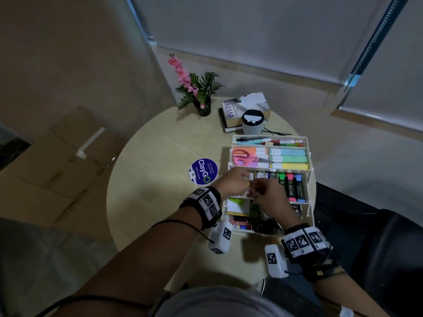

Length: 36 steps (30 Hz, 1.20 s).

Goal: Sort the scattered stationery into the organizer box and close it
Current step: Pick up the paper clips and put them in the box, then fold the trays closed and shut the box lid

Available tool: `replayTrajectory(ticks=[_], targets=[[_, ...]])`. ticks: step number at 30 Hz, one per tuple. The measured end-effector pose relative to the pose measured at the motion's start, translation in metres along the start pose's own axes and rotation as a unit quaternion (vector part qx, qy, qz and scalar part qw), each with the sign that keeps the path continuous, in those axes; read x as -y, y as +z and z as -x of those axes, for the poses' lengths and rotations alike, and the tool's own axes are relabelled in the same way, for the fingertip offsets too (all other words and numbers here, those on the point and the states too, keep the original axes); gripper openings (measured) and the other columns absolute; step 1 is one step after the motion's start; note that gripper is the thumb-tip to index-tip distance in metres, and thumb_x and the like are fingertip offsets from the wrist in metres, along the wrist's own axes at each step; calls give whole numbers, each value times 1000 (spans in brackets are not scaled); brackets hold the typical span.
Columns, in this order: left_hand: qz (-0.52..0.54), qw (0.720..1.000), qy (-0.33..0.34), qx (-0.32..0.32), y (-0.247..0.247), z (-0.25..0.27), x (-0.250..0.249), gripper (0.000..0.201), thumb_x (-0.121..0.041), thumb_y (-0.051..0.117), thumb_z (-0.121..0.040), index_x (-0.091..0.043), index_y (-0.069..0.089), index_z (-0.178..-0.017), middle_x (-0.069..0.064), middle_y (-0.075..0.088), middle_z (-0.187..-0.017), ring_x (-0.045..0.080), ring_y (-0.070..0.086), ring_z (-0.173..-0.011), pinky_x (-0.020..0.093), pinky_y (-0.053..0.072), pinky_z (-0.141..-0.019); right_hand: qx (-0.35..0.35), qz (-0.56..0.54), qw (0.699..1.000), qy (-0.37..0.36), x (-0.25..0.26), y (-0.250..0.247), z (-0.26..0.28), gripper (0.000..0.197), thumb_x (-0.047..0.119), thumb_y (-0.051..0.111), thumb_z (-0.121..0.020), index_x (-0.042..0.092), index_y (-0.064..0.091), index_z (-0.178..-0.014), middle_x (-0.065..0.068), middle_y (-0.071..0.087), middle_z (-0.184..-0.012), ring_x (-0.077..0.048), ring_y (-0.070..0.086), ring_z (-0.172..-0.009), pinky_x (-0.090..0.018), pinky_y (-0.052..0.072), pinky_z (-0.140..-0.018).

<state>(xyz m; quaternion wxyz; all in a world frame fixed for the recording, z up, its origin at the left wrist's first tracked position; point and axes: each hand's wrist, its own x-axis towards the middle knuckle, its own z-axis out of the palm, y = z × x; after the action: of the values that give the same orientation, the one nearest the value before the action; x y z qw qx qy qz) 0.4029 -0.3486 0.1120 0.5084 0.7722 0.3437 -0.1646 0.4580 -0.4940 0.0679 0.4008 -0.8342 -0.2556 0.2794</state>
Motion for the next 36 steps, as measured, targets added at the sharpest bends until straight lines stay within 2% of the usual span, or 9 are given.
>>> replayTrajectory(ticks=[4,10,13,16,18,24,29,33,36], targets=[[-43,998,34,2,1,-5,7,50,0,51,-96,-12,56,-144,11,58,-142,36,64,-121,24,46,-60,-20,-20,1000,9,0,-11,8,23,-5,61,-97,11,74,-108,2,75,-94,-8,70,-88,-10,50,-75],[30,996,53,71,-7,-11,12,57,17,48,-95,2,45,-150,27,54,-145,38,61,-124,41,56,-84,-54,-36,997,32,-8,-23,7,29,-9,56,-95,14,75,-98,1,75,-90,-16,71,-90,-31,55,-89],[76,990,73,90,-13,-7,10,54,21,39,-100,8,39,-152,29,52,-145,22,65,-101,19,54,-67,-72,-35,997,21,-5,-29,5,28,-6,57,-97,15,75,-98,7,72,-84,-2,67,-81,-23,55,-82],[84,987,97,99,-27,-6,11,48,20,42,-100,11,46,-147,29,55,-143,32,64,-121,16,55,-83,-87,-41,995,8,-4,-35,2,23,2,61,-100,21,74,-97,13,72,-82,2,68,-79,-17,57,-78],[87,985,105,102,-45,-2,13,37,15,53,-97,8,62,-132,23,68,-130,31,68,-120,21,58,-90,-111,-58,992,-2,-3,-41,-2,21,7,63,-100,23,75,-94,10,76,-83,-7,73,-80,-31,62,-78],[214,976,39,6,-105,-31,47,24,11,54,-95,-5,72,-90,13,76,-92,20,72,-83,22,57,-69,-274,1,962,-12,9,-83,-21,14,12,64,-96,23,72,-96,4,71,-85,-11,67,-72,-28,53,-68],[219,974,-46,-26,-107,-93,66,10,-16,59,-103,-11,67,-99,8,71,-101,23,69,-89,27,59,-81,-283,129,948,74,-13,-102,-45,38,15,67,-90,12,65,-127,-19,62,-124,-37,64,-107,-49,56,-92],[165,984,-64,1,-95,-138,54,19,-21,55,-104,-6,66,-107,11,69,-93,22,67,-77,38,59,-87,-257,92,955,112,-20,-102,-40,34,15,75,-92,7,66,-123,-11,72,-107,-29,66,-92,-35,50,-79],[44,998,-34,16,-89,-168,42,24,-21,56,-98,-7,73,-106,14,78,-97,23,72,-74,32,60,-68,-282,81,950,102,-24,-99,-32,25,14,76,-93,10,68,-117,-9,75,-99,-23,68,-87,-39,57,-80]])
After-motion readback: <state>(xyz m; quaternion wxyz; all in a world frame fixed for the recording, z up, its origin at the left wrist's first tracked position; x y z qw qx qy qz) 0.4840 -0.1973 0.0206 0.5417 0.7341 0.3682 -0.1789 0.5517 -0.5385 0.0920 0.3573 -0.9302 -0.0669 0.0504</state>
